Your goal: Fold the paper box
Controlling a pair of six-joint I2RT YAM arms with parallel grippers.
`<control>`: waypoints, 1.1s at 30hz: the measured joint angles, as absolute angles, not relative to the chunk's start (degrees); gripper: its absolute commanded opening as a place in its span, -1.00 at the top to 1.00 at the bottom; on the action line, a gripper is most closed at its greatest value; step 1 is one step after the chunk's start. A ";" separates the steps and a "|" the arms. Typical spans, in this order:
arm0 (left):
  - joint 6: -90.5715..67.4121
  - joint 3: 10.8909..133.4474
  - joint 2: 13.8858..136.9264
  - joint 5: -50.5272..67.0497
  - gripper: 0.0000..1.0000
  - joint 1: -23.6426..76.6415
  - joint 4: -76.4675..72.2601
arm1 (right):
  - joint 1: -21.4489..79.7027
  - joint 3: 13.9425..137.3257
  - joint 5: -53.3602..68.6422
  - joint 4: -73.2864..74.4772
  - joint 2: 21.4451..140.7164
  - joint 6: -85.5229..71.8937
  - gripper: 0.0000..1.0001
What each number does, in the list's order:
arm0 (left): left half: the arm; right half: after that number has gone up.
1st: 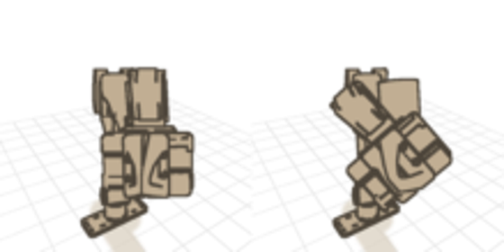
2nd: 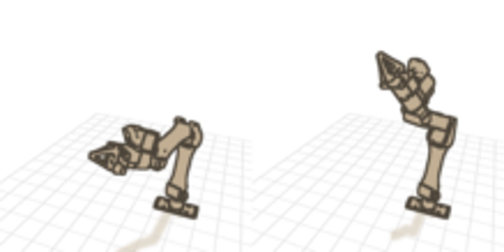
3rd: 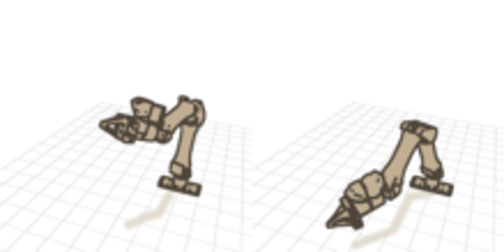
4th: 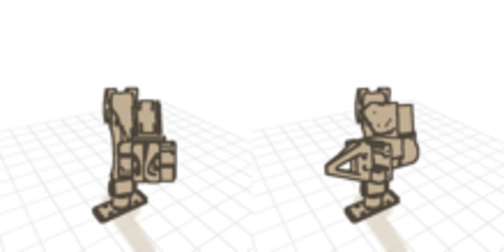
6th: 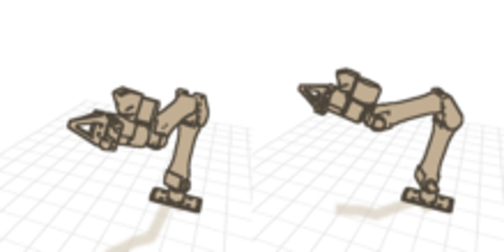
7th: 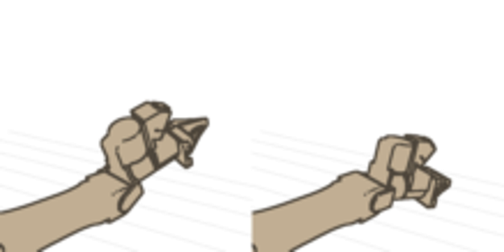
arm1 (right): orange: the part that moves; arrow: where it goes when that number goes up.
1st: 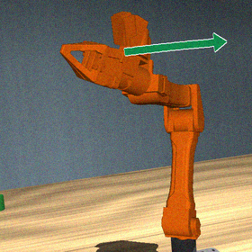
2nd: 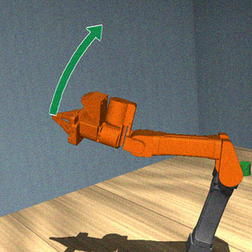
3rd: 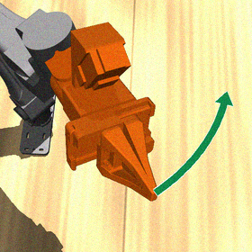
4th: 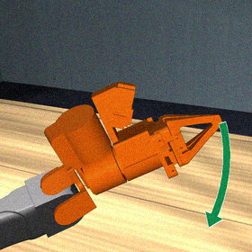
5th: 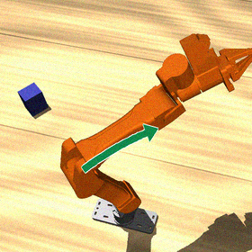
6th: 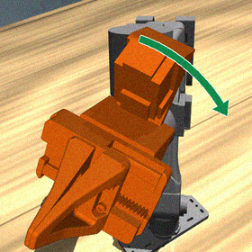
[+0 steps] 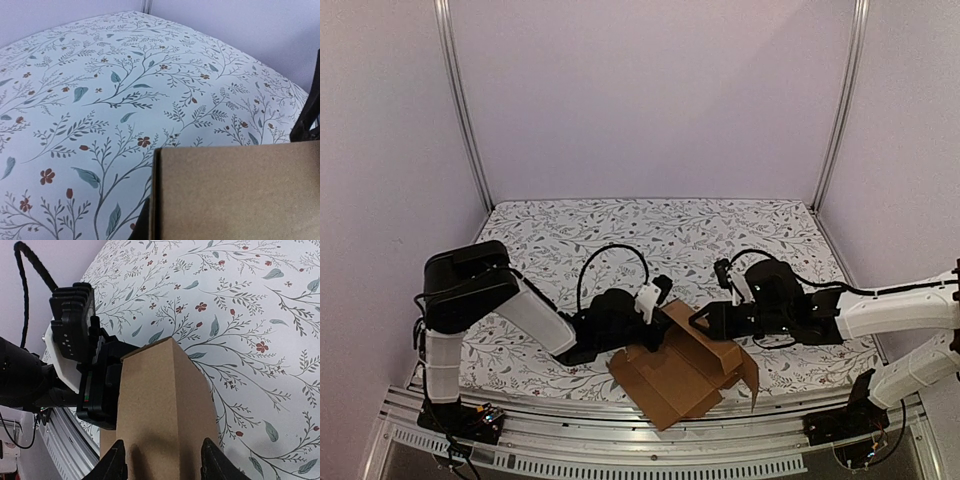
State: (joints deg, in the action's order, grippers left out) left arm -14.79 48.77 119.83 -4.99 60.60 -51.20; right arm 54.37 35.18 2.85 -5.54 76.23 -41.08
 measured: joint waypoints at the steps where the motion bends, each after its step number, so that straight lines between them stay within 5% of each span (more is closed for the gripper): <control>1: -14.55 48.60 119.17 -6.28 1.00 60.62 -50.63 | 54.35 35.27 2.52 -4.69 75.40 -40.84 -0.08; 15: -17.34 45.54 111.31 -29.56 1.00 60.75 -34.94 | 54.37 43.09 -5.48 7.46 70.19 -33.26 -0.16; 21: -26.57 49.95 109.06 -39.86 1.00 60.86 -19.07 | 54.37 44.80 -6.55 10.63 70.22 -30.59 0.19; 28: -38.74 51.94 107.66 -42.63 1.00 61.01 -6.81 | 54.37 44.84 -7.20 11.57 73.03 -31.09 0.83; 33: -43.77 53.36 107.26 -42.74 1.00 61.41 -1.69 | 54.37 44.82 -8.62 10.74 76.31 -32.58 1.00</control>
